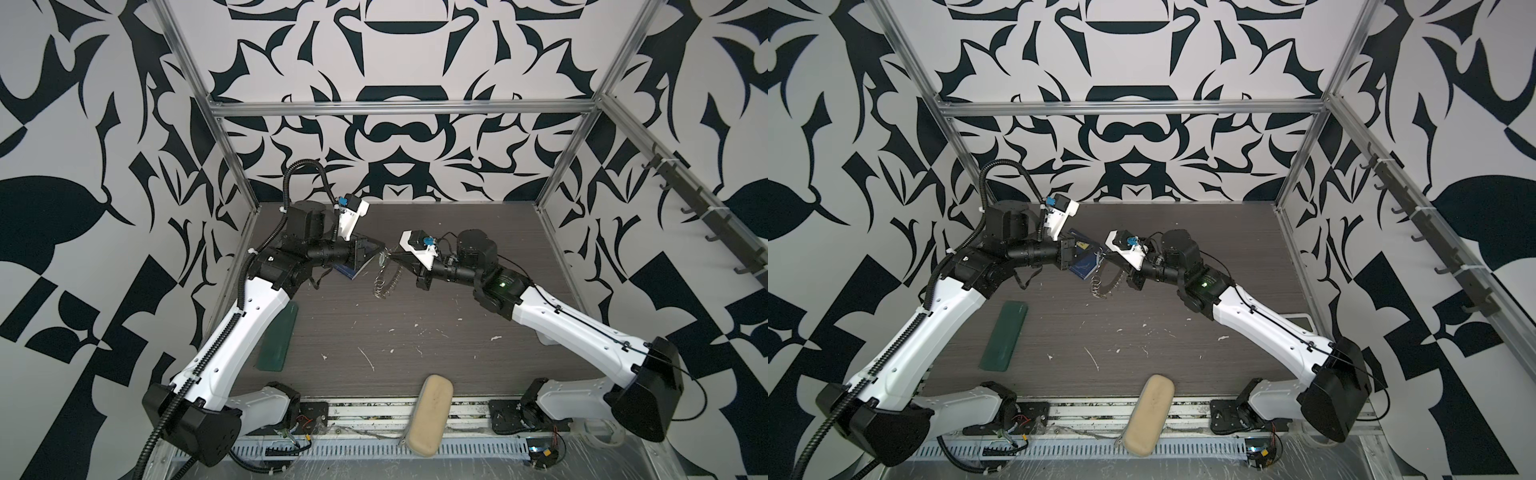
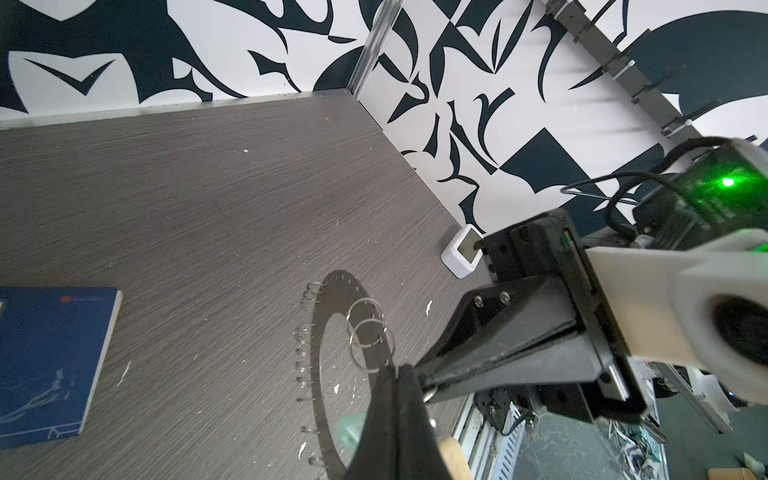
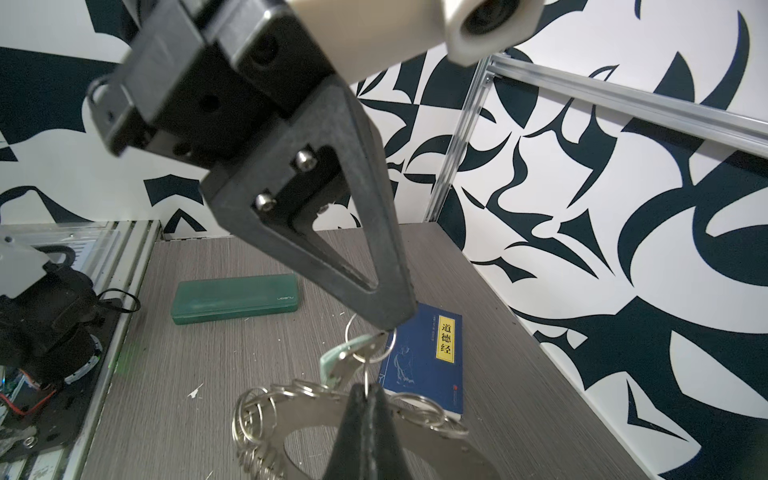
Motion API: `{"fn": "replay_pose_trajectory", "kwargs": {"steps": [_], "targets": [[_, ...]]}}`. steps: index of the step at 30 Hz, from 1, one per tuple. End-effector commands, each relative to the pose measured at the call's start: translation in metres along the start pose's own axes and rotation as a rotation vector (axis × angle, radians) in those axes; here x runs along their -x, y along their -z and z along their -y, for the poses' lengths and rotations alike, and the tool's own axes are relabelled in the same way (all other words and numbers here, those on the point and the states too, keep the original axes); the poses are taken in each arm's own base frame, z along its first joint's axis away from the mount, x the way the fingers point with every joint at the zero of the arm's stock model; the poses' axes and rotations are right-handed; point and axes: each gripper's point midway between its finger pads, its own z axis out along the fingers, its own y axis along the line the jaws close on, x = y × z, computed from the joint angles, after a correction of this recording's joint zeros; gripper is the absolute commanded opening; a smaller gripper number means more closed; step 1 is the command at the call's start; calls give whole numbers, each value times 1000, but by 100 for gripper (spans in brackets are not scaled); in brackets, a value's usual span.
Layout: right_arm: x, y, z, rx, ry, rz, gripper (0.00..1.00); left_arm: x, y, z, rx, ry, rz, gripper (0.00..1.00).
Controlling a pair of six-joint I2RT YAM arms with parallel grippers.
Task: Remove the keys from the keyring
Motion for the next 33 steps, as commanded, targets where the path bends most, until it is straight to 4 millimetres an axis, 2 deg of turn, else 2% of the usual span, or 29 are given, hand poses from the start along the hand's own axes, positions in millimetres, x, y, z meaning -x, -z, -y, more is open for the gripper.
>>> {"fn": "replay_pose_trajectory", "kwargs": {"steps": [1,5,8,9,14,17,21,25,28,29,33], "targets": [[73,28,11,-64,93,223,0,-15,-3,-36,124,66,-40,0],[77,33,14,-82,97,235,0,-20,-4,-49,185,69,-66,0],[78,35,17,-92,89,244,0,-17,-4,-49,184,62,-58,0],[78,36,18,-101,87,248,0,-20,-12,-55,187,79,-76,0],[79,32,21,-94,63,270,0,-21,-24,-45,116,95,-64,0],[74,31,27,-123,56,259,0,-22,-24,-49,132,96,-61,0],[58,36,40,-196,49,204,0,-35,-25,-74,233,87,-82,0],[38,46,46,-262,25,134,0,-44,-23,-108,387,57,-49,0],[20,57,48,-319,10,83,0,-63,-23,-131,478,67,-54,0],[12,61,50,-345,6,63,0,-63,-15,-129,492,68,-32,0],[-11,80,50,-420,-18,7,0,-92,-14,-145,558,124,-70,0]]}}
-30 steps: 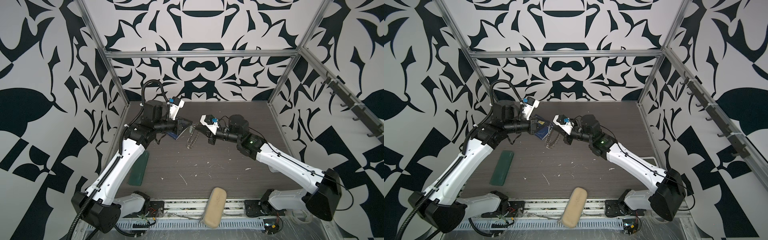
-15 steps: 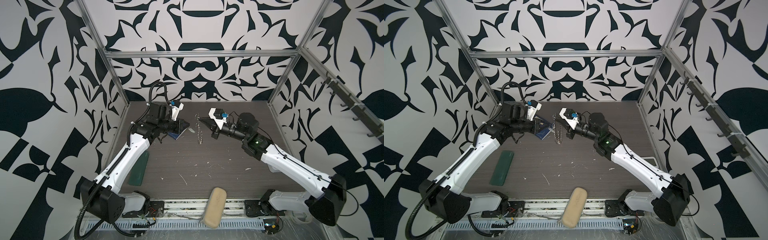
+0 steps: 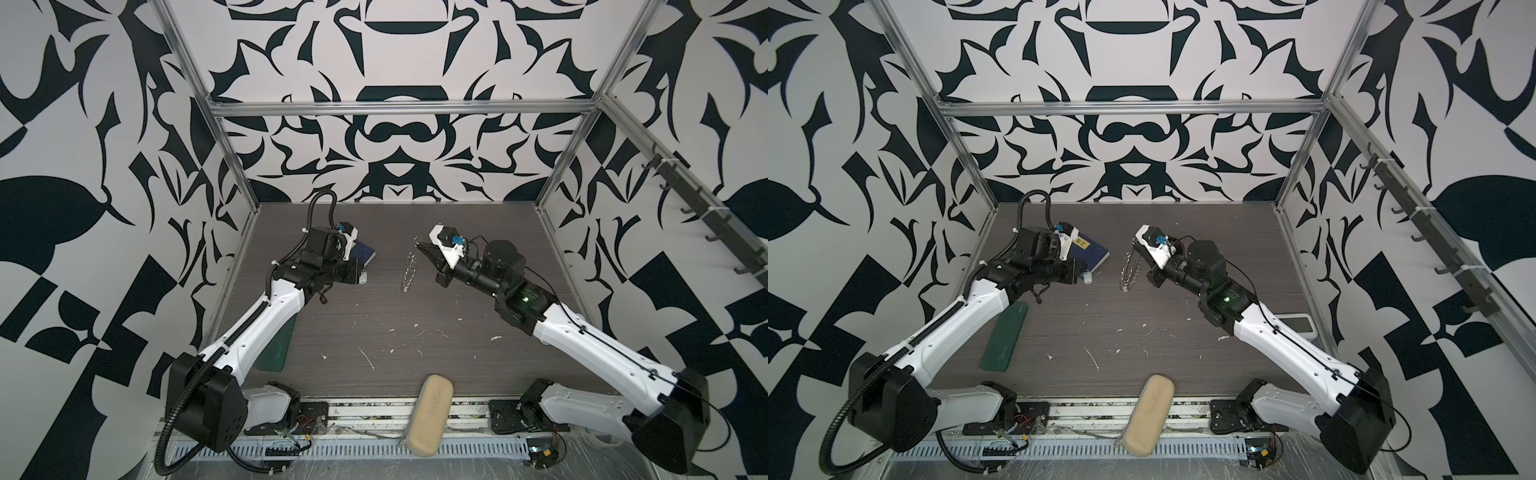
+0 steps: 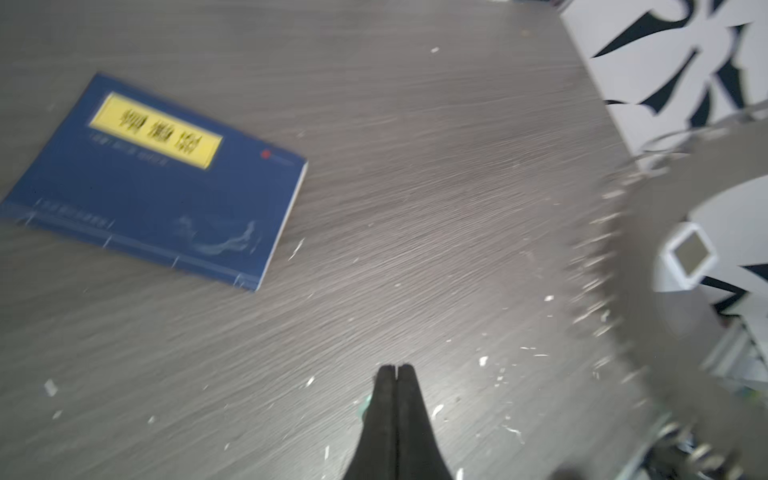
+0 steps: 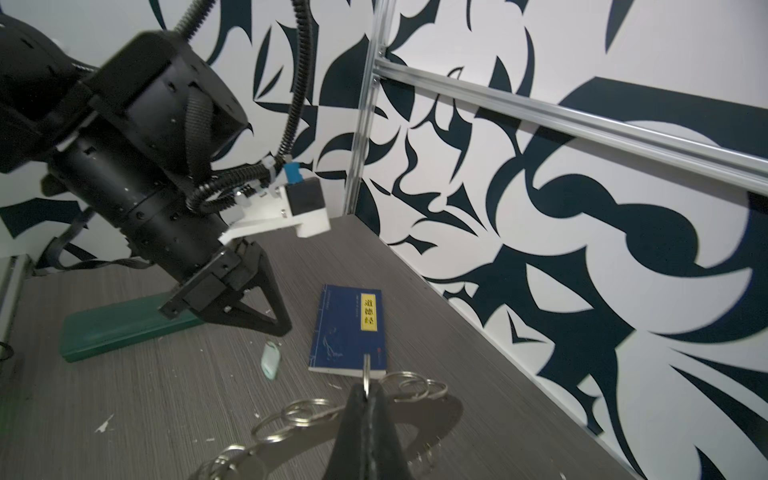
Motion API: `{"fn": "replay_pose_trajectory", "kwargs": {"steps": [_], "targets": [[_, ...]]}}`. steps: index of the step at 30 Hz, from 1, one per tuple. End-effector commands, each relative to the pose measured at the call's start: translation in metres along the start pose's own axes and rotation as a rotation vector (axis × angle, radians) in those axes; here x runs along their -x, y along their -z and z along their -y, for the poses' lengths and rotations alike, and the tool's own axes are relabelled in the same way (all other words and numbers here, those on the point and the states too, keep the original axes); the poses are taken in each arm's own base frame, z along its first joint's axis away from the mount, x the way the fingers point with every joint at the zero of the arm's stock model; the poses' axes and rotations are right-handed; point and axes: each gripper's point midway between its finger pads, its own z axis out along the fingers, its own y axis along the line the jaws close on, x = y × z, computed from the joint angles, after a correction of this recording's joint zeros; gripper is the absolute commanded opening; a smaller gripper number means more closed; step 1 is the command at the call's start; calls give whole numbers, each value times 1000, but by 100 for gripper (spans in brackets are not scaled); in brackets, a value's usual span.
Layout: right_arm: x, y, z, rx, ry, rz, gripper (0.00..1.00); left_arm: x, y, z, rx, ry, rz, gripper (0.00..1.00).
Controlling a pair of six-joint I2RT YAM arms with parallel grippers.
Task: Remove the keys from the keyring
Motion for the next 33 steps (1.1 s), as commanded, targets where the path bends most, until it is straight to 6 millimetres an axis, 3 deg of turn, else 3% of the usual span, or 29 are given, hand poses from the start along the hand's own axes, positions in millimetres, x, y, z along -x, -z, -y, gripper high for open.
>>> {"fn": "replay_pose_trajectory", "kwargs": {"steps": [1,9,16,21,25,27,33], "targets": [[3,20,18,-124,8,3,0,2,5,-16,88,37,59,0],[-49,71,25,-260,-43,-144,0,-46,-9,-34,178,92,-17,0],[-76,119,21,-327,-126,-195,0,-76,-21,-35,187,129,-69,0],[-95,138,19,-354,-152,-246,0,-95,-33,-34,179,149,-112,0],[-106,145,26,-414,-154,-292,0,-97,-38,-33,169,154,-123,1],[-109,145,27,-420,-156,-304,0,-105,-47,-35,171,162,-159,6],[-119,138,26,-413,-159,-356,0,-94,-49,-30,158,141,-149,49]]}}
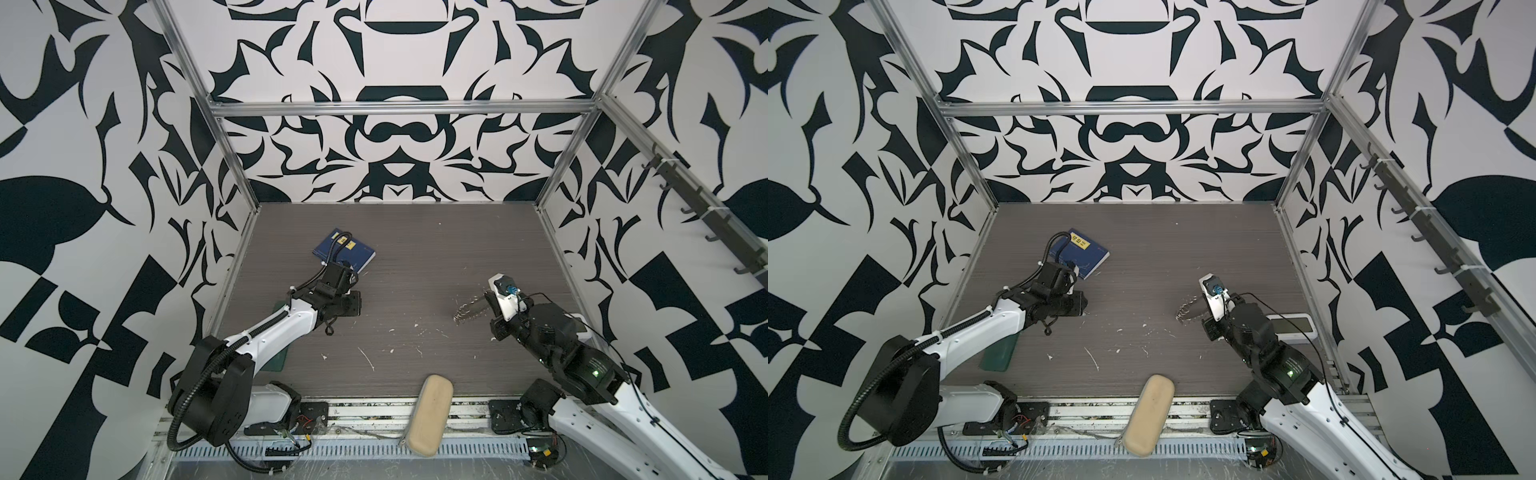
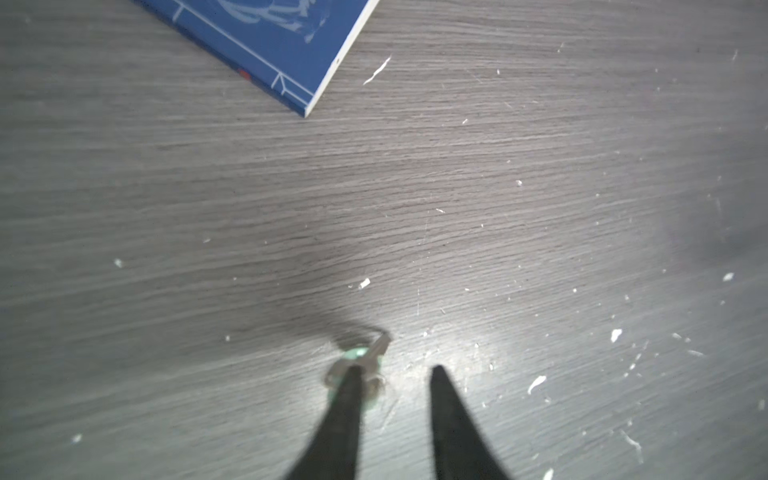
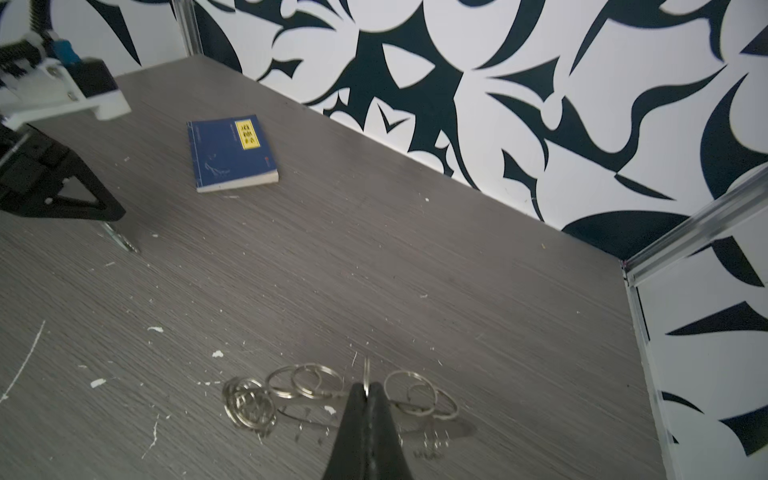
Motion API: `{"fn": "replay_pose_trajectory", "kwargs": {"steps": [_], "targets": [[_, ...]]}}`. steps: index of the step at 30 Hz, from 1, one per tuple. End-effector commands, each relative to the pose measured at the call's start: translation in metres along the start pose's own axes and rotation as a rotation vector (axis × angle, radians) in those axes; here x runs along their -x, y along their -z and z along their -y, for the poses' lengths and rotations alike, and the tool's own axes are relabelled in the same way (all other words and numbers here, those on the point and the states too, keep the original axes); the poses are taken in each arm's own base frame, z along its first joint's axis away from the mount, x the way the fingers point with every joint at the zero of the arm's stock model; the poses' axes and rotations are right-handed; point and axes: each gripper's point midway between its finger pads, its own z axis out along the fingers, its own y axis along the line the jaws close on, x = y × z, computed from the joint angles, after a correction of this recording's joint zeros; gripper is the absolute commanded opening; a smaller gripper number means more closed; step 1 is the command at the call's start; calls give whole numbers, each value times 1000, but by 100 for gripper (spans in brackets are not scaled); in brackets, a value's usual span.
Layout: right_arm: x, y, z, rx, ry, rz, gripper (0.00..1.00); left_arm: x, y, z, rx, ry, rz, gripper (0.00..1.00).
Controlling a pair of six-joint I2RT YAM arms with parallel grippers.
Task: Remove the keys from the keyring
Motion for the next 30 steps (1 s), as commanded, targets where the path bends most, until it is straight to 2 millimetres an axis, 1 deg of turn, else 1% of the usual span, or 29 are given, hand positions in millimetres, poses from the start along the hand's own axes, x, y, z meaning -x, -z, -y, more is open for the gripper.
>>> {"fn": "replay_pose_trajectory", "kwargs": {"steps": [1,2,3,8,12,15,16,19,21,24,27,28,29,30], "targets": [[10,-1,4,-20,-31,20,0,17,8,9,-21,-9,40,56],[10,-1,3,-13,-47,12,0,23,12,11,-19,-26,52,61],[9,-1,1,-4,-55,6,0,28,17,12,-13,-35,64,63],[0,-3,-2,8,-68,-26,0,58,39,19,-3,-108,151,67],[-8,-13,-7,23,-78,-79,0,67,44,23,2,-135,151,68],[-16,-28,-13,32,-72,-131,0,70,43,27,-13,-139,144,69],[-14,-32,-19,62,-72,-134,0,71,43,29,-17,-140,143,70],[-15,-56,-28,83,-46,-195,0,74,43,30,-24,-133,149,71],[-21,-79,-34,90,-28,-259,0,78,43,33,-56,-117,136,73],[-37,-117,-43,100,-15,-320,0,85,46,36,-66,-111,130,80],[-46,-153,-44,128,-40,-368,0,91,48,35,-67,-109,155,84],[-50,-163,-44,134,-45,-389,0,93,49,35,-69,-106,160,89],[-51,-172,-42,132,-47,-406,13,95,52,34,-69,-106,166,94],[-51,-178,-40,131,-45,-420,30,97,54,32,-62,-105,174,99]]}}
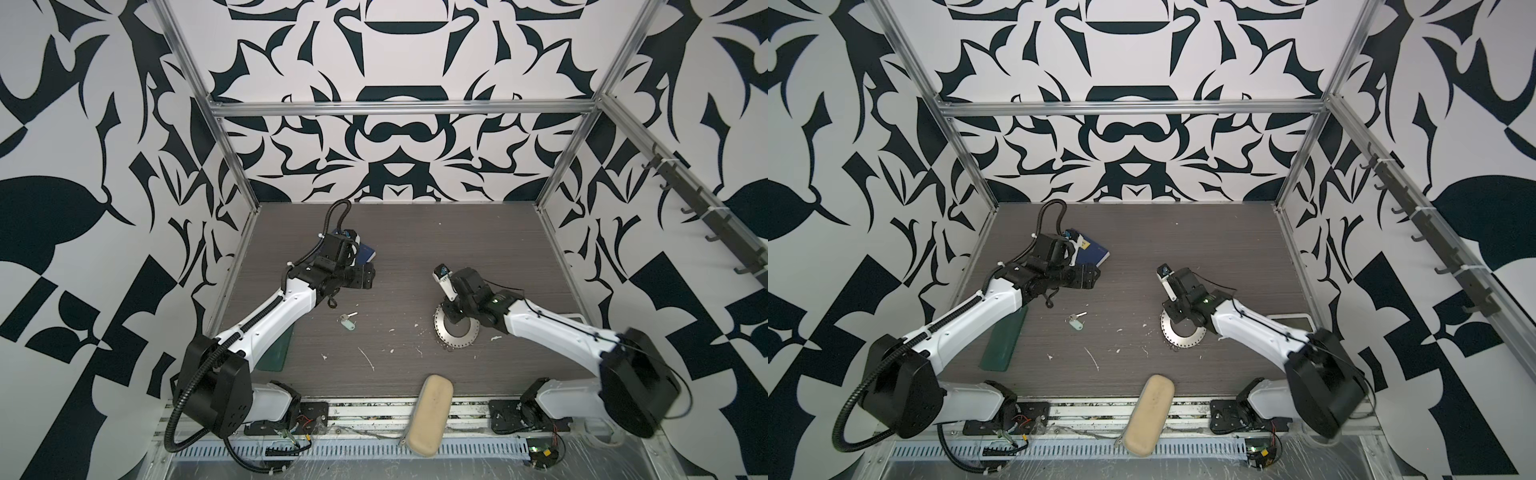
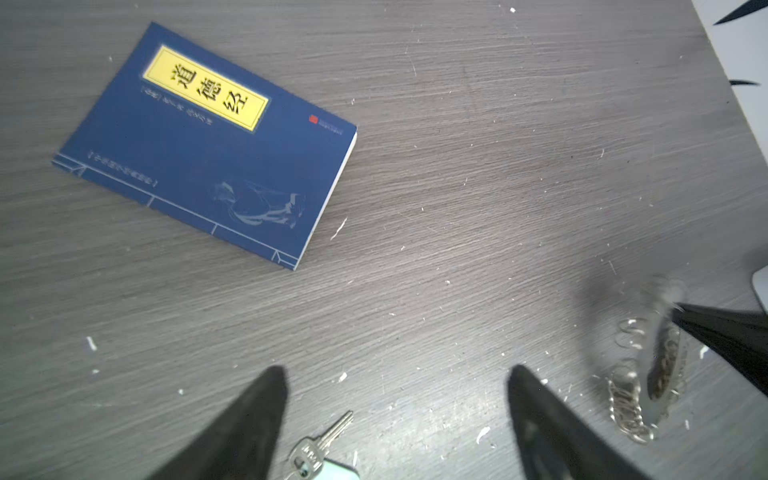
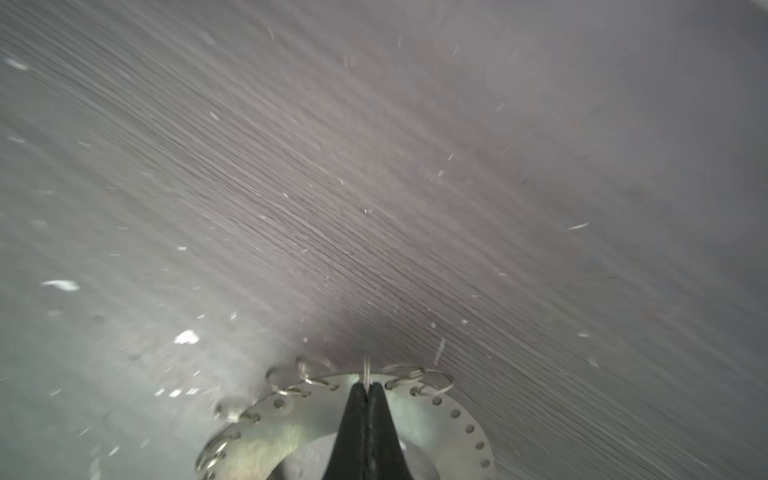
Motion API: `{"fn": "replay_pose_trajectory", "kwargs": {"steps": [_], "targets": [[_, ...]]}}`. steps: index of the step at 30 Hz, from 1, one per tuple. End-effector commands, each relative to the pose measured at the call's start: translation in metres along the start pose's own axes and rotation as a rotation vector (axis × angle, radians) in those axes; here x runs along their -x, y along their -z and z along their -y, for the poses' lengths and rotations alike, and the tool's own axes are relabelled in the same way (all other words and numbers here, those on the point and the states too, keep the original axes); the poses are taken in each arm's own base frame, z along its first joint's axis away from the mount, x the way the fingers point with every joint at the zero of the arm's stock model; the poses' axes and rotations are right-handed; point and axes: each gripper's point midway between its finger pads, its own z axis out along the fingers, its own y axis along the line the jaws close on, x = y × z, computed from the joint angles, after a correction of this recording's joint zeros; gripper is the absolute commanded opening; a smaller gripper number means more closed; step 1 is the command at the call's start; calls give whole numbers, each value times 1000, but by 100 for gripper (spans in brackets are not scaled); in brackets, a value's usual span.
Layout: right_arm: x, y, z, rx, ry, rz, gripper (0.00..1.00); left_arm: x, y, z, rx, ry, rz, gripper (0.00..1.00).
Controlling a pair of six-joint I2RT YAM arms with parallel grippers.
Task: Remove the keys from the keyring
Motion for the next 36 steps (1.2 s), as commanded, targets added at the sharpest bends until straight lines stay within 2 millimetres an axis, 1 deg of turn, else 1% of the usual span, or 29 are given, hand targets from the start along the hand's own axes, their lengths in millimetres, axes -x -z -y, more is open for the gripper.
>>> {"fn": "replay_pose_trajectory", "kwargs": {"steps": [1,3,4,6,7,9,11,13,14,16,17,18,20,22,25,27,28,30,32,33,34,35,36], "targets": [[55,1,5,18,-8,116,75,11,10,-4,5,19,24,99],[63,8,11,-6,-10,122,95,14,14,-13,31,24,47,100],[69,18,15,-27,-17,148,99,17,18,-18,46,27,69,99],[75,40,31,-87,-46,209,99,23,21,-29,70,31,125,100],[75,53,45,-128,-72,244,99,33,34,-34,82,29,198,99],[69,77,75,-195,-148,320,99,40,43,-49,157,19,308,99],[50,98,122,-326,-264,405,99,47,55,-58,209,-34,428,99],[25,109,156,-411,-366,473,100,46,64,-69,270,-73,506,100],[13,115,170,-453,-412,508,99,44,68,-75,307,-86,538,99],[-6,122,188,-520,-472,569,99,38,73,-88,382,-95,574,99],[-11,123,193,-541,-496,596,100,35,75,-97,426,-84,584,100],[-13,123,196,-557,-503,618,99,32,76,-104,457,-74,588,99],[-21,113,203,-590,-509,620,99,26,75,-115,496,-73,573,100],[-28,101,205,-612,-498,634,99,24,76,-123,528,-72,574,99],[-35,92,212,-654,-514,706,100,24,79,-132,548,-47,627,99],[-39,76,213,-618,-544,704,100,24,80,-135,546,-28,673,99],[-36,69,211,-600,-527,714,100,23,80,-138,549,-23,691,99],[-42,50,210,-581,-509,677,100,20,82,-145,578,-13,722,99],[-44,36,206,-557,-488,682,100,15,83,-154,620,-10,736,99],[-38,33,203,-528,-469,714,100,12,84,-159,646,-7,743,99],[-34,36,201,-517,-451,736,100,9,86,-163,665,-5,751,99],[-36,35,201,-517,-457,711,100,6,85,-168,676,-4,755,99],[-40,34,205,-534,-487,681,100,3,84,-171,680,-2,757,99]]}}
